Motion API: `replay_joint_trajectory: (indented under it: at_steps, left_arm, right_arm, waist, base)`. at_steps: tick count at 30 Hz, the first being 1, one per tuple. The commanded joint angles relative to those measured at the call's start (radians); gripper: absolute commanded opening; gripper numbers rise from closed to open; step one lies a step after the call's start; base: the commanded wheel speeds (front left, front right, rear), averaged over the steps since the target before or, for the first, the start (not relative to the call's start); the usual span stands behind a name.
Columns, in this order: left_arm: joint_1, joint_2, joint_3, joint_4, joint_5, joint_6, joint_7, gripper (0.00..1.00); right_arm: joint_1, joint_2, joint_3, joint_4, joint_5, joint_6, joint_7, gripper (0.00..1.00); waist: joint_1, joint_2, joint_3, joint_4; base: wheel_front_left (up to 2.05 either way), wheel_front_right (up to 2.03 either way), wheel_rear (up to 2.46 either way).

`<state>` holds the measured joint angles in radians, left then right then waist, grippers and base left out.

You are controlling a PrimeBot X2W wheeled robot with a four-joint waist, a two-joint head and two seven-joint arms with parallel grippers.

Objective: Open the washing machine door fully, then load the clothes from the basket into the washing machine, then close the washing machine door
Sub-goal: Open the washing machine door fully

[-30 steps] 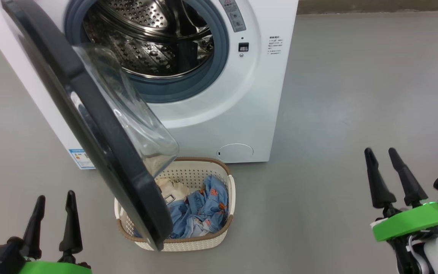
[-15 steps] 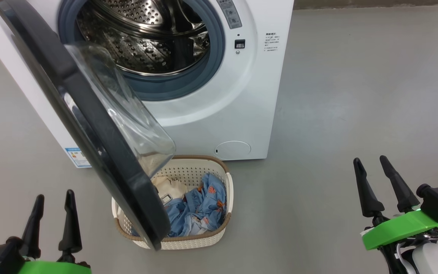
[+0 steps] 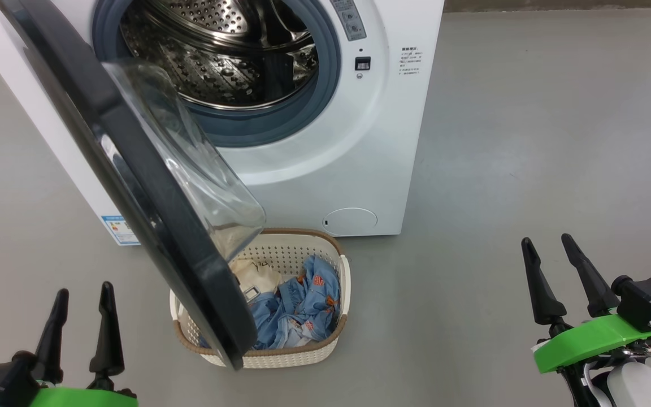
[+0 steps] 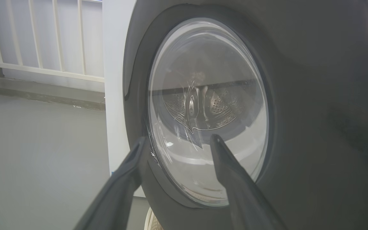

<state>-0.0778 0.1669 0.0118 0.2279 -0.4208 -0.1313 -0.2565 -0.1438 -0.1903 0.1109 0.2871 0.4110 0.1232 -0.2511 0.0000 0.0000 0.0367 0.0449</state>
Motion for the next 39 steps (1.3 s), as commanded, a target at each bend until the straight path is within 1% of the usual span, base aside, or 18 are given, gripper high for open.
replay_joint_trajectory:
  at_steps: [1,18,19,20,21,22,23,30,36,37,39]
  left_arm:
    - [-0.034,0.018,0.033,-0.026,0.012,0.001,-0.005,1.00]
    - [-0.035,0.024,0.026,-0.036,0.005,0.001,-0.005,1.00]
    - [-0.035,0.024,0.025,-0.036,0.004,0.001,-0.005,0.89]
    - [-0.035,0.024,0.024,-0.036,0.004,0.001,-0.005,0.67]
    - [-0.035,0.024,0.022,-0.036,0.003,0.001,-0.005,0.34]
    - [-0.036,0.025,0.019,-0.037,0.003,0.001,-0.005,0.05]
    - [-0.036,0.026,0.017,-0.042,0.003,0.001,-0.005,0.00]
    - [-0.040,0.021,0.016,-0.126,0.023,0.001,-0.005,0.00]
    - [-0.046,0.011,0.013,-0.277,0.052,0.001,-0.005,0.00]
    - [-0.046,0.011,0.013,-0.277,0.052,0.001,-0.005,0.00]
    - [-0.044,0.010,0.000,-0.355,0.069,0.001,-0.005,0.00]
  right_arm:
    - [-0.024,-0.007,0.011,-0.019,-0.013,0.008,-0.011,1.00]
    - [-0.027,0.008,0.008,-0.019,-0.035,0.008,-0.011,1.00]
    - [-0.027,0.008,0.007,-0.020,-0.036,0.008,-0.011,1.00]
    - [-0.027,0.008,0.007,-0.020,-0.036,0.008,-0.011,1.00]
    - [-0.026,0.009,0.007,-0.020,-0.036,0.008,-0.011,1.00]
    - [-0.026,0.009,0.008,-0.020,-0.037,0.008,-0.011,1.00]
    - [-0.025,0.009,0.009,-0.020,-0.037,0.008,-0.011,1.00]
    - [-0.024,0.004,0.019,-0.014,-0.029,0.008,-0.011,1.00]
    - [-0.023,0.000,0.028,-0.007,-0.023,0.008,-0.011,1.00]
    - [-0.023,0.000,0.028,-0.007,-0.023,0.008,-0.011,1.00]
    - [-0.021,-0.002,0.034,-0.003,-0.017,0.008,-0.011,1.00]
  waist:
    - [0.0000,0.0000,0.000,0.001]
    - [0.0000,0.0000,0.017,0.002]
    - [0.0000,0.0000,0.018,0.003]
    - [0.0000,0.0000,0.018,0.003]
    - [0.0000,0.0000,0.018,0.003]
    - [0.0000,0.0000,0.018,0.004]
    - [0.0000,0.0000,0.017,0.004]
    - [0.0000,0.0000,0.009,0.008]
    - [0.0000,0.0000,-0.001,0.013]
    - [0.0000,0.0000,-0.001,0.013]
    - [0.0000,0.0000,-0.009,0.016]
  base:
    - [0.00,0.00,0.00]
    - [0.00,0.00,0.00]
    - [0.00,0.00,0.00]
    - [0.00,0.00,0.00]
    - [0.00,0.00,0.00]
    - [0.00,0.00,0.00]
    - [0.00,0.00,0.00]
    - [0.00,0.00,0.00]
    - [0.00,0.00,0.00]
    - [0.00,0.00,0.00]
    - [0.00,0.00,0.00]
